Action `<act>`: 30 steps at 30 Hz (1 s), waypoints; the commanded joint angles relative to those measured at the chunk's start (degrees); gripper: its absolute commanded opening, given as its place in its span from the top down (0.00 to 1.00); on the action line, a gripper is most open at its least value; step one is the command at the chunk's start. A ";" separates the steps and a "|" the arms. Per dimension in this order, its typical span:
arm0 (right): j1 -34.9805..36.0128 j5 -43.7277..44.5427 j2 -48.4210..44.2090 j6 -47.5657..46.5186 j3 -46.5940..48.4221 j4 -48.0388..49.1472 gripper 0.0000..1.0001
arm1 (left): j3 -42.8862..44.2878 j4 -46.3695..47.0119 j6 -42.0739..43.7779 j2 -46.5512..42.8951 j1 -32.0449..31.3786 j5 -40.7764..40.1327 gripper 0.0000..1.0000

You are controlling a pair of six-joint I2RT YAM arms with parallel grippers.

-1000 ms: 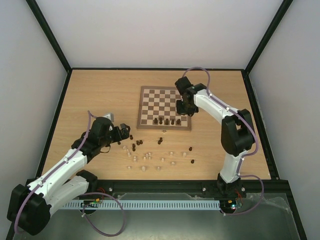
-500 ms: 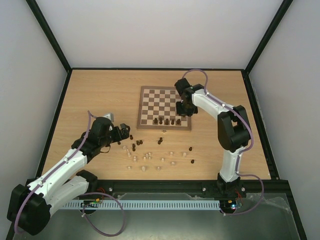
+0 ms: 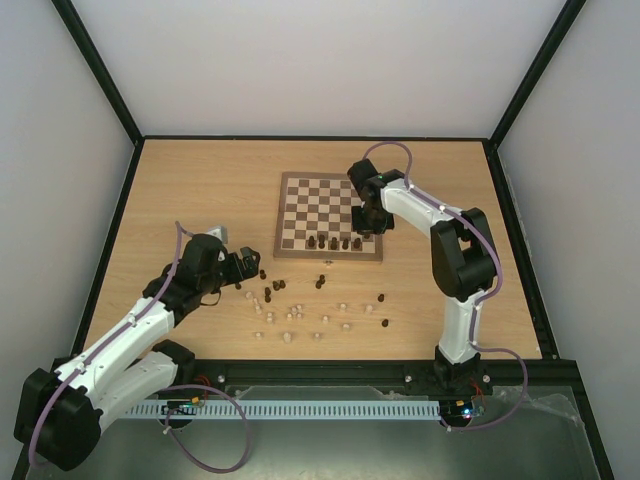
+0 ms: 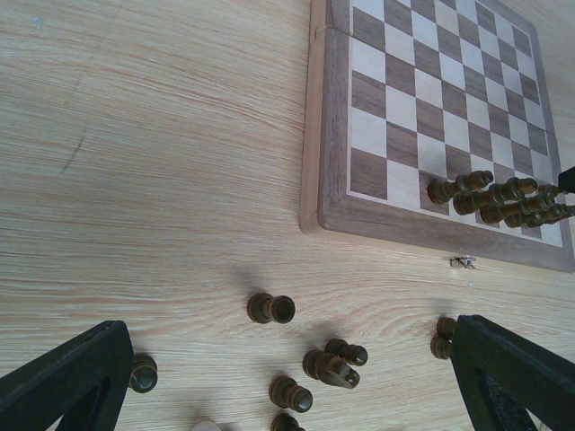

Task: Set up the chess pieces on the board
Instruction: Place the chess piece on the chessboard, then pick up the chess piece at the center of the board.

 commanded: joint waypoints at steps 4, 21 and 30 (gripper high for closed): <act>-0.34 -0.32 -0.09 -0.19 0.00 -1.69 0.81 | 0.53 -0.07 0.17 -0.61 -0.01 -0.33 0.00; 0.32 -1.73 -31.74 8.11 -24.79 2.91 0.42 | 1.04 -0.71 0.34 -1.41 -0.01 0.36 0.00; 4.34 -2.75 -36.12 13.05 -36.45 1.70 0.47 | 0.89 0.57 1.11 -0.07 -0.01 1.53 0.01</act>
